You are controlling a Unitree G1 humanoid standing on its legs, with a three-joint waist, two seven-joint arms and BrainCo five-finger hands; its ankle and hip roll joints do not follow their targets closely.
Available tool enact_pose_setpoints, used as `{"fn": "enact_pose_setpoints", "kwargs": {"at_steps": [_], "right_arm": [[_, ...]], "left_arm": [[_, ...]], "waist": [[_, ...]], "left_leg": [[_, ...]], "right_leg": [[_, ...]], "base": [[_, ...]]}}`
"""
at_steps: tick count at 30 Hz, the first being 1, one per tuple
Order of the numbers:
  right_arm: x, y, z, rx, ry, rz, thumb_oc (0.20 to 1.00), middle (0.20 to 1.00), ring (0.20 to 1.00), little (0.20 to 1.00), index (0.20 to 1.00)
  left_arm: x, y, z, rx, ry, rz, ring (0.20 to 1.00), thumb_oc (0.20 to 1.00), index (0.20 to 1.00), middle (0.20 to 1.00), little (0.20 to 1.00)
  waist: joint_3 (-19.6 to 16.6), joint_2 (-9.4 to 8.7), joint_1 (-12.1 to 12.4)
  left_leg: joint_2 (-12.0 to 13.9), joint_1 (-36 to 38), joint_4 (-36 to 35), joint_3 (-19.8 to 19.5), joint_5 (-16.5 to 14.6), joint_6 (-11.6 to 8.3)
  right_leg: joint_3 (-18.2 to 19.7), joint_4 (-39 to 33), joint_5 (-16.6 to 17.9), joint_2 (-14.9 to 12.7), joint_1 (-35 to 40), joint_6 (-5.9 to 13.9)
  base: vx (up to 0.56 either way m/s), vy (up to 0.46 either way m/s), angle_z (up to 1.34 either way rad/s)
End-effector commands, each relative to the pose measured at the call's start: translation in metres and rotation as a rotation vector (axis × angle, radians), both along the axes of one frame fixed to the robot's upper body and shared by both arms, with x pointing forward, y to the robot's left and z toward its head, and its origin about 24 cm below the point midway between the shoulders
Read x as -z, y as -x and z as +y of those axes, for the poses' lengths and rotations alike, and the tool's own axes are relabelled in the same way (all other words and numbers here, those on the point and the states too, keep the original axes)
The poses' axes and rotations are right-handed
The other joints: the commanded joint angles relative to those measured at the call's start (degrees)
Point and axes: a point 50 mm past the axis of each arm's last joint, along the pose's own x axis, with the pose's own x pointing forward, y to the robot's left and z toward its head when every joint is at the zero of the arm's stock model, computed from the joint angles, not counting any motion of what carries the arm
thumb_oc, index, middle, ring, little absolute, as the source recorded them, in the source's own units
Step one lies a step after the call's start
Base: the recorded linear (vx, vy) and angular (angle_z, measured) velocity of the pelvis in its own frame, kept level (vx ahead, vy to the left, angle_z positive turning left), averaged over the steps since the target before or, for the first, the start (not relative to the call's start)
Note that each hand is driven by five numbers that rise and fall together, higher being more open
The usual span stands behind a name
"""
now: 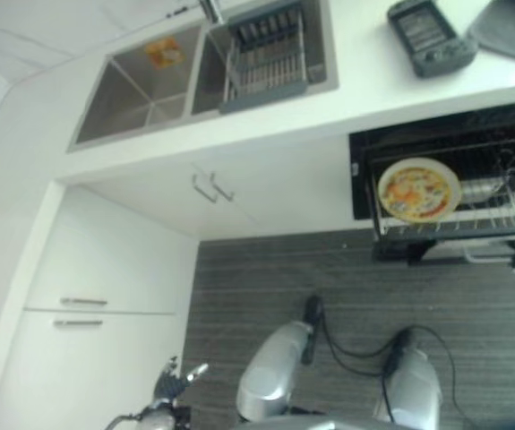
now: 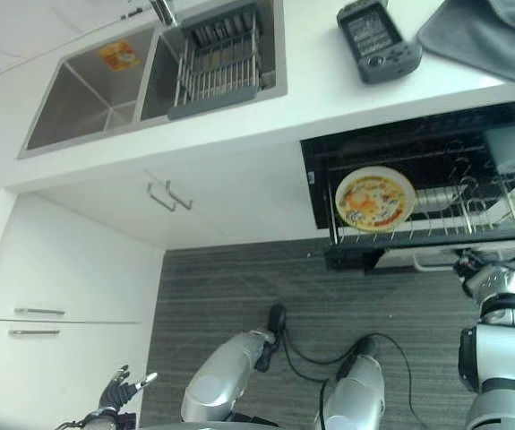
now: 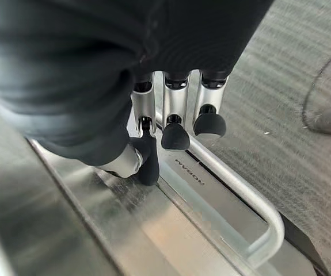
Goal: Place the dishes in the dishwasher.
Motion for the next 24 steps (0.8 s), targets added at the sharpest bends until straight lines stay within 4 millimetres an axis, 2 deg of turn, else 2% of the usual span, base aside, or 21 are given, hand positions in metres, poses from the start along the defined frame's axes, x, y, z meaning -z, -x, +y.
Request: {"fn": "enact_pose_setpoints", "kwargs": {"at_steps": [1, 3, 5, 6, 7, 12, 18, 20, 21, 24], "right_arm": [[-0.033, -0.021, 0.009, -0.052, 0.090, -0.040, 0.200, 0.200, 0.200, 0.200, 0.200], [-0.066, -0.029, 0.006, -0.049, 0.174, -0.085, 0.200, 0.200, 0.200, 0.200, 0.200], [-0.090, -0.034, 0.007, -0.046, 0.239, -0.117, 0.200, 0.200, 0.200, 0.200, 0.200], [-0.103, -0.036, 0.007, -0.045, 0.276, -0.136, 0.200, 0.200, 0.200, 0.200, 0.200], [-0.131, -0.039, 0.008, -0.037, 0.335, -0.177, 0.200, 0.200, 0.200, 0.200, 0.200], [-0.192, -0.034, 0.006, -0.014, 0.503, -0.239, 0.200, 0.200, 0.200, 0.200, 0.200], [-0.241, -0.024, 0.008, 0.001, 0.773, -0.255, 0.200, 0.200, 0.200, 0.200, 0.200], [-0.256, -0.021, 0.011, -0.005, 0.874, -0.250, 0.200, 0.200, 0.200, 0.200, 0.200], [-0.274, -0.015, 0.012, -0.002, 0.962, -0.273, 0.200, 0.200, 0.200, 0.200, 0.200], [-0.286, -0.010, 0.013, 0.005, 1.038, -0.311, 0.200, 0.200, 0.200, 0.200, 0.200]], "left_arm": [[-0.003, 0.016, 0.025, -0.023, -0.039, 0.057, 1.000, 1.000, 1.000, 1.000, 1.000], [-0.005, 0.016, 0.030, -0.031, -0.033, 0.057, 1.000, 1.000, 1.000, 1.000, 1.000], [-0.008, 0.015, 0.036, -0.033, -0.036, 0.057, 1.000, 1.000, 1.000, 1.000, 1.000], [-0.009, 0.014, 0.039, -0.032, -0.038, 0.057, 1.000, 1.000, 1.000, 1.000, 1.000], [-0.011, 0.014, 0.044, -0.032, -0.045, 0.061, 1.000, 1.000, 1.000, 1.000, 1.000], [-0.013, 0.017, 0.051, -0.029, -0.052, 0.082, 1.000, 1.000, 1.000, 1.000, 1.000], [-0.017, 0.022, 0.064, -0.016, -0.075, 0.113, 1.000, 1.000, 1.000, 1.000, 1.000], [-0.019, 0.025, 0.071, -0.016, -0.093, 0.139, 1.000, 1.000, 1.000, 1.000, 1.000], [-0.019, 0.032, 0.078, -0.006, -0.112, 0.170, 1.000, 1.000, 1.000, 1.000, 1.000], [-0.020, 0.036, 0.083, 0.008, -0.121, 0.192, 1.000, 1.000, 1.000, 1.000, 1.000]], "waist": [[-1.6, 1.74, 2.5], [-1.8, 3.10, 3.5], [-2.0, 3.58, 4.3], [-2.1, 3.67, 4.6], [-2.4, 3.60, 5.4], [-3.5, 2.91, 7.4], [-3.9, 2.24, 8.4], [-4.3, 1.21, 8.3], [-4.8, 1.02, 8.7], [-5.2, 1.02, 8.9]], "left_leg": [[-0.2, -0.5, -1.8, -3.9, 9.8, -1.54], [-0.3, -0.7, -5.3, -4.7, 12.0, -1.39], [-0.2, -0.7, -7.5, -5.1, 13.2, -1.42], [-0.3, -0.8, -8.1, -5.3, 13.5, -1.39], [-0.4, -1.2, -8.3, -5.4, 13.6, -1.15], [-0.7, -2.1, -8.7, -5.9, 14.0, -0.65], [-0.1, -2.2, -8.6, -5.6, 14.3, -0.75], [-0.2, -1.3, -9.0, -5.3, 13.2, -1.11], [0.0, -1.0, -8.9, -5.1, 13.2, -1.18], [-0.1, -1.4, -8.4, -5.3, 13.3, -1.14]], "right_leg": [[0.3, -3.6, 2.4, 0.3, 2.6, 1.83], [0.4, -3.1, 1.4, 0.8, 2.0, 1.79], [0.2, -3.1, 0.8, 1.3, 1.8, 1.75], [0.0, -3.1, 0.5, 1.5, 1.7, 1.72], [-0.5, -2.2, 0.0, 1.2, 1.0, 1.71], [-1.4, -1.1, -0.8, 0.3, 0.6, 1.96], [-2.9, -1.7, -0.9, -0.1, 2.1, 2.14], [-2.8, -2.1, -2.4, -0.4, 3.3, 2.57], [-3.8, -2.9, -2.3, -0.6, 4.8, 2.64], [-3.8, -2.4, -2.4, -0.8, 4.9, 2.73]], "base": [[0.01, 0.069, 0.17], [0.03, 0.051, -0.04], [0.00, 0.000, 0.00], [0.01, -0.032, -0.04], [0.00, 0.000, 0.00], [0.05, -0.024, 0.04], [0.06, -0.051, 0.11], [0.16, -0.100, 0.16], [0.08, -0.039, 0.15], [0.04, -0.006, 0.02]]}}
